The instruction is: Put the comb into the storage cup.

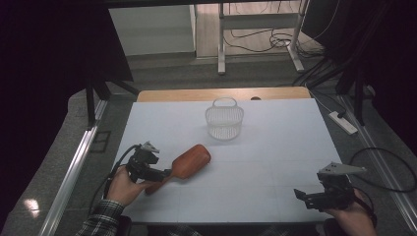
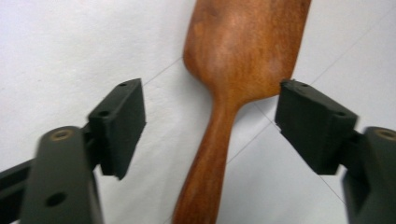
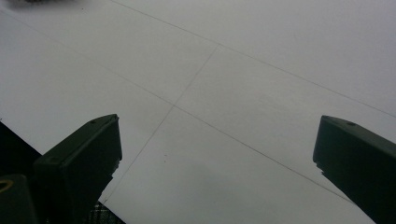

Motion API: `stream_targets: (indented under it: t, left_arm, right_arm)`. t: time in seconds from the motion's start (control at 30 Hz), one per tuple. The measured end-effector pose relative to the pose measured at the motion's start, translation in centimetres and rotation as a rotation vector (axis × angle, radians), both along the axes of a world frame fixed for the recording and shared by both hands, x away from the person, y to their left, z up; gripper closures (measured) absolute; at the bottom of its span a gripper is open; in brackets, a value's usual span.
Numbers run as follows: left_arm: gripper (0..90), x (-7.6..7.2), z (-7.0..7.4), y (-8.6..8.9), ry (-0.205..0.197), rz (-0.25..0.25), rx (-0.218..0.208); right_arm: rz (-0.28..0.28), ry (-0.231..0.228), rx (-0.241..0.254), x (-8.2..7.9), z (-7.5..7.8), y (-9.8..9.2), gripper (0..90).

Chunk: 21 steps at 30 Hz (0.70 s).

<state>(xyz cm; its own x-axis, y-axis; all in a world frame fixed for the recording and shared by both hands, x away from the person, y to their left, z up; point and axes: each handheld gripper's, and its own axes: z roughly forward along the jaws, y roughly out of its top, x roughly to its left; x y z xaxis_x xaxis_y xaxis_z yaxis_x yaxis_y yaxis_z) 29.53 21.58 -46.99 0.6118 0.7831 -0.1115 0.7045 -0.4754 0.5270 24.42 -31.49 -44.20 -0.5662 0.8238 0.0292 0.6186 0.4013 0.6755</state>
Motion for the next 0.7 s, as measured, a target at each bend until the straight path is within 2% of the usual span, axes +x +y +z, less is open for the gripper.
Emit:
stream_targets:
  t: [0.17, 0.37, 0.53, 0.7]
  left_arm:
    - [12.6, 0.2, -0.1, 0.9, -0.003, 0.022, -0.029]
    - [0.4, 0.6, -0.6, 1.2, 0.011, 0.001, -0.063]
    - [0.0, 0.8, -1.0, 0.6, -0.001, -0.042, -0.036]
    - [0.0, 0.8, -1.5, -0.1, -0.007, -0.061, 0.004]
  right_arm:
    - [0.000, 0.000, 0.001, 0.0, 0.0, 0.0, 1.3]
    - [0.000, 0.001, 0.001, 0.0, 0.0, 0.0, 1.3]
    - [0.001, 0.001, 0.001, 0.0, 0.0, 0.0, 1.3]
    - [0.002, 0.000, 0.000, 0.0, 0.0, 0.0, 1.3]
